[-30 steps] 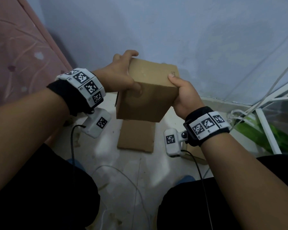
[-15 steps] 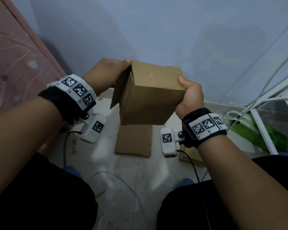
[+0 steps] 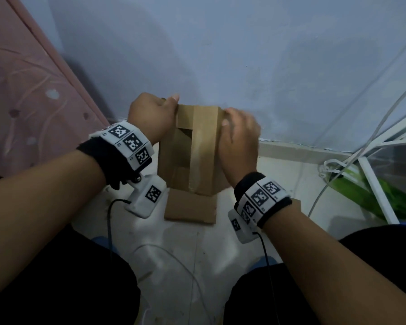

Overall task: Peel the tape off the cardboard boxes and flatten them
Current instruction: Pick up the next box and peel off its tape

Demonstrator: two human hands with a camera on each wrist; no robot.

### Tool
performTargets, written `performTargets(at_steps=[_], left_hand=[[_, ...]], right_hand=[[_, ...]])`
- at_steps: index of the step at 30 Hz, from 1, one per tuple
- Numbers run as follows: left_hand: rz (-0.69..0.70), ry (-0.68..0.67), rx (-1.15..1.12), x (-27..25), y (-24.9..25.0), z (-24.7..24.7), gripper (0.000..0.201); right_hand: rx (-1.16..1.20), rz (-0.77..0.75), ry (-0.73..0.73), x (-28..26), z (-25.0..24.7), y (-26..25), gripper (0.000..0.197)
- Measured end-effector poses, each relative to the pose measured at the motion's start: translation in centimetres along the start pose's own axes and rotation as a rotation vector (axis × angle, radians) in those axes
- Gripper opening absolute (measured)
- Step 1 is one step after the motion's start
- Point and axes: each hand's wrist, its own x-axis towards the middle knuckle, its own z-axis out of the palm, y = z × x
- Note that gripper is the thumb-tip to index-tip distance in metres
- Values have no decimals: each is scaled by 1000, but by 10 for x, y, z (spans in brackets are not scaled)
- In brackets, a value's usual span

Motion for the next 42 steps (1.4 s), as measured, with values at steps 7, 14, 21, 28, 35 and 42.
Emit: performTargets(at_steps=[7, 14, 21, 28, 35, 42], left_hand=[[91, -87, -59, -7, 1, 1, 59], [203, -231, 186, -18, 10, 4, 37], [88, -333, 232, -6, -3, -3, 40], [212, -266, 422, 1, -11, -6, 33], [398, -277, 791, -13, -8, -1, 63], [357, -226, 734, -27, -4, 9, 33]], right_hand=[[-225, 66, -255, -14, 9, -13, 116], [-97, 98, -296, -3, 2, 4, 66], [6, 69, -316, -5, 1, 5, 21], [241, 264, -381, 6, -13, 3, 19], [74, 39, -356, 15, -31, -14, 34], [-397, -324, -80, -2, -15, -13, 33]])
